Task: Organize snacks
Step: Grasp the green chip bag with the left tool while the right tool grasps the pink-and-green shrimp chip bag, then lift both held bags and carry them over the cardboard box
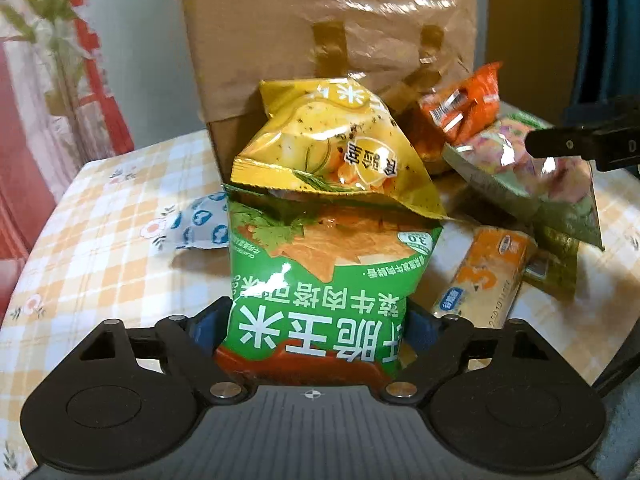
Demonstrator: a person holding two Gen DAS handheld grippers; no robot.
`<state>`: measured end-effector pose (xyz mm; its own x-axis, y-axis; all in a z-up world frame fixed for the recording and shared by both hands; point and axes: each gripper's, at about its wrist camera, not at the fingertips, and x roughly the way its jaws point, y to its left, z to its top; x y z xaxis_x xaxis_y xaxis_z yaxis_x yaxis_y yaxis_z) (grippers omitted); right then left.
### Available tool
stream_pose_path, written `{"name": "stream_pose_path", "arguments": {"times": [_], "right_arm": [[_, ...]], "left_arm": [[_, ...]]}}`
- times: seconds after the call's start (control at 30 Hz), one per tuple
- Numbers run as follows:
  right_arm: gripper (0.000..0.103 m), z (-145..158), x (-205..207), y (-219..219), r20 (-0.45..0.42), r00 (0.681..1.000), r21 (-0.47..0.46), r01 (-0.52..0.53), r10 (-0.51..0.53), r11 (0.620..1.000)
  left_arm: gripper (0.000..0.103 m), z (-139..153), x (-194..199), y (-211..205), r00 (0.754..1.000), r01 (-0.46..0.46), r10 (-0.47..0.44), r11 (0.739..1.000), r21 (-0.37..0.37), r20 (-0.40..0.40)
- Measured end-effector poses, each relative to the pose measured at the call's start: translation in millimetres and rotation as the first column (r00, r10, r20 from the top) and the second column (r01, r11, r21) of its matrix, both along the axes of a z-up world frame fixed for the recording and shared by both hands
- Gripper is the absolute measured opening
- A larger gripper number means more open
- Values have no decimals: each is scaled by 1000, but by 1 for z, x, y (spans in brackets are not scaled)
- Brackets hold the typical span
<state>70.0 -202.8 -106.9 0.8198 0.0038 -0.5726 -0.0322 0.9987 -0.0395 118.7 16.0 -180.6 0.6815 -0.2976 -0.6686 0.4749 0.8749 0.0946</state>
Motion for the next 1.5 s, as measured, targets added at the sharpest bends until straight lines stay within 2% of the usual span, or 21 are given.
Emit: {"name": "stream_pose_path", "arguments": {"times": [0.17, 0.4, 0.57, 0.73, 0.87, 0.97, 1.07, 1.17, 1.33, 1.5], "right_arm": [[103, -4, 5, -13, -10, 1000, -15, 16, -16, 1000], [103, -6, 12, -1, -12, 997, -68, -74, 73, 995], [103, -16, 10, 22, -39, 992, -180, -123, 118, 976], [103, -37, 14, 35, -93, 991, -326, -124, 98, 937], [103, -50, 20, 37, -102, 992, -412, -112, 77, 904], [103, -54, 29, 27, -115, 992, -398, -90, 48, 913], [102, -56, 37, 22, -112, 993, -402, -67, 24, 913], [100, -56, 38, 19, -104, 994, -390, -64, 25, 919], [92, -53, 30, 10, -83, 996, -363, -67, 40, 929], [89, -45, 10, 2, -66, 996, -278, -75, 59, 958]], "left_arm": [[82, 7, -8, 13, 996, -89, 89, 996, -31, -9], [80, 24, -13, 30, 981, -192, 192, 975, -109, -10], [80, 29, -20, 24, 974, -224, 227, 969, -101, 17], [80, 32, -24, 29, 963, -265, 270, 957, -120, 23], [80, 31, -24, 34, 951, -302, 307, 946, -120, 26], [80, 33, -24, 36, 941, -327, 334, 937, -119, 44], [80, 36, -26, 33, 932, -344, 351, 935, -85, 89], [80, 39, -26, 36, 927, -355, 364, 930, -96, 92], [80, 41, -28, 42, 910, -393, 403, 913, -105, 95], [80, 43, -32, 46, 897, -420, 430, 901, -104, 99]]}}
